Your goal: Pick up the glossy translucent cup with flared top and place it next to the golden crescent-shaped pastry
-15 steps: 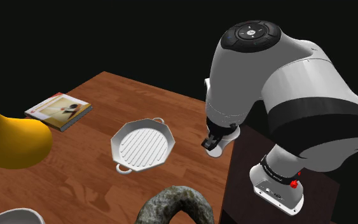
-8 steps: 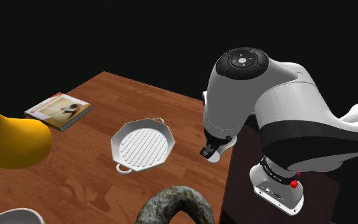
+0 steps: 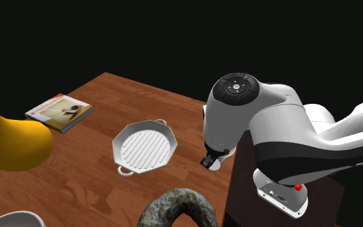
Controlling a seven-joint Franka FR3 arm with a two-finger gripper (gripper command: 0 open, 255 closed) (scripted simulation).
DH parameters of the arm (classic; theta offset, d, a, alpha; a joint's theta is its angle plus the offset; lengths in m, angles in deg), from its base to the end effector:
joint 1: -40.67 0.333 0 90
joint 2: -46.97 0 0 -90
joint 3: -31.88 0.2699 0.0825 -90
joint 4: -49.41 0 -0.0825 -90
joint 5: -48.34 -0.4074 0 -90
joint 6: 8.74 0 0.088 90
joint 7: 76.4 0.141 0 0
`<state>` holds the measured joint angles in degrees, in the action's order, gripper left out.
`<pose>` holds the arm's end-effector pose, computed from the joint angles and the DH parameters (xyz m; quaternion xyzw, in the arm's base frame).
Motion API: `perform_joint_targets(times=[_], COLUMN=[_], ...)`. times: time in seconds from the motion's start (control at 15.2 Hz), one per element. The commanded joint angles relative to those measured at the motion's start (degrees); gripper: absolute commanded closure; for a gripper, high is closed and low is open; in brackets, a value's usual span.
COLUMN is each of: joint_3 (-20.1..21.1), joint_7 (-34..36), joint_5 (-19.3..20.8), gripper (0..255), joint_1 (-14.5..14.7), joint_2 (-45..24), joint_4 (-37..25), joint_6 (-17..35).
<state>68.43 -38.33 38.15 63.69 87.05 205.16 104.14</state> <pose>0.2222 0.3001 0.3029 0.9884 0.0705 0.0359 0.1298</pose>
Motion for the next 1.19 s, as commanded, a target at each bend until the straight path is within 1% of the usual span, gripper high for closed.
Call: perform_joint_targets(times=[0.0,0.53,0.59,0.92,1.12], joint_3=[0.83,0.84,0.83,0.84,-0.48], joint_7=[0.49,0.49,0.49,0.49,0.33], joint_5=[-0.2,-0.2,-0.2,-0.2,0.36], gripper=[255,255,0,0,0], joint_1=[-0.2,-0.2,-0.2,-0.2,0.06], joint_2=[-1.1,-1.1,-1.1,-1.1,0.61], joint_4=[0.87,0.87,0.87,0.87,-4.03], joint_6=[1.97,1.97,1.97,1.98,-4.52])
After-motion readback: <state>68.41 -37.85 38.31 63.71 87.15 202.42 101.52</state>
